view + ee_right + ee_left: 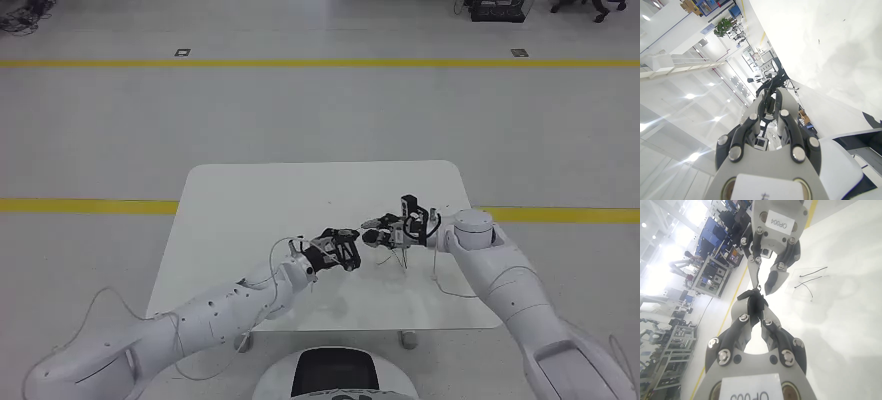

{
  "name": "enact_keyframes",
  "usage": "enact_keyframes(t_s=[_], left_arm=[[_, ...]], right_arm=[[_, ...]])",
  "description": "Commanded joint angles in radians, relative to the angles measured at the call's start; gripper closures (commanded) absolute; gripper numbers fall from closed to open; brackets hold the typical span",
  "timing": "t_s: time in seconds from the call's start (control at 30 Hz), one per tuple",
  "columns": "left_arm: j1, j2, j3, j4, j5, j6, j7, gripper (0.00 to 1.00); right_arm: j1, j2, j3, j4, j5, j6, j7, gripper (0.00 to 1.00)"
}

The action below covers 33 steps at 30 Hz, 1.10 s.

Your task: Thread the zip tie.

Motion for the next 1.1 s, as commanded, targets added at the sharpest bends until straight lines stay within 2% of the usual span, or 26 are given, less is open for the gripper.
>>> enact_keyframes(t_s=[0.0,0.13,0.23,0.27,0.47,0.57,0.6,0.63,0.67,0.83,0.9,1.07], left_arm=[[0.013,0.007,-0.031,-0.008,-0.068,-0.029,0.018,1.0],[0.041,0.025,-0.101,-0.029,-0.236,-0.142,0.052,1.0],[0.066,0.039,-0.153,-0.035,-0.362,-0.234,0.101,1.0],[0.071,0.043,-0.168,-0.033,-0.387,-0.25,0.112,1.0],[0.07,0.044,-0.173,-0.033,-0.384,-0.247,0.117,1.0],[0.082,0.041,-0.189,-0.031,-0.444,-0.253,0.094,1.0],[0.088,0.04,-0.199,-0.029,-0.492,-0.281,0.097,1.0],[0.1,0.039,-0.223,-0.017,-0.602,-0.321,0.095,1.0],[0.105,0.038,-0.238,-0.007,-0.671,-0.353,0.082,1.0],[0.123,0.032,-0.289,0.049,-0.948,-0.531,0.04,1.0],[0.112,0.031,-0.29,0.051,-0.941,-0.531,0.034,1.0],[0.112,0.031,-0.29,0.051,-0.941,-0.531,0.034,1.0]], right_arm=[[-0.003,0.004,0.006,-0.003,-0.01,-0.01,-0.005,0.0],[-0.014,0.012,0.018,-0.018,-0.039,-0.042,-0.011,0.0],[-0.014,0.012,0.018,-0.018,-0.039,-0.042,-0.011,0.0],[-0.014,0.012,0.018,-0.018,-0.039,-0.042,-0.011,0.0],[-0.014,0.012,0.018,-0.018,-0.039,-0.042,-0.011,0.0],[-0.014,0.012,0.018,-0.018,-0.039,-0.042,-0.011,0.0],[-0.014,0.012,0.018,-0.018,-0.039,-0.042,-0.011,0.0],[-0.014,0.012,0.018,-0.018,-0.039,-0.042,-0.011,0.0],[-0.014,0.012,0.018,-0.018,-0.039,-0.042,-0.011,0.0],[-0.014,0.012,0.018,-0.018,-0.039,-0.042,-0.011,0.0],[-0.014,0.012,0.018,-0.018,-0.039,-0.042,-0.011,0.0],[-0.014,0.012,0.018,-0.018,-0.039,-0.042,-0.011,0.0]])
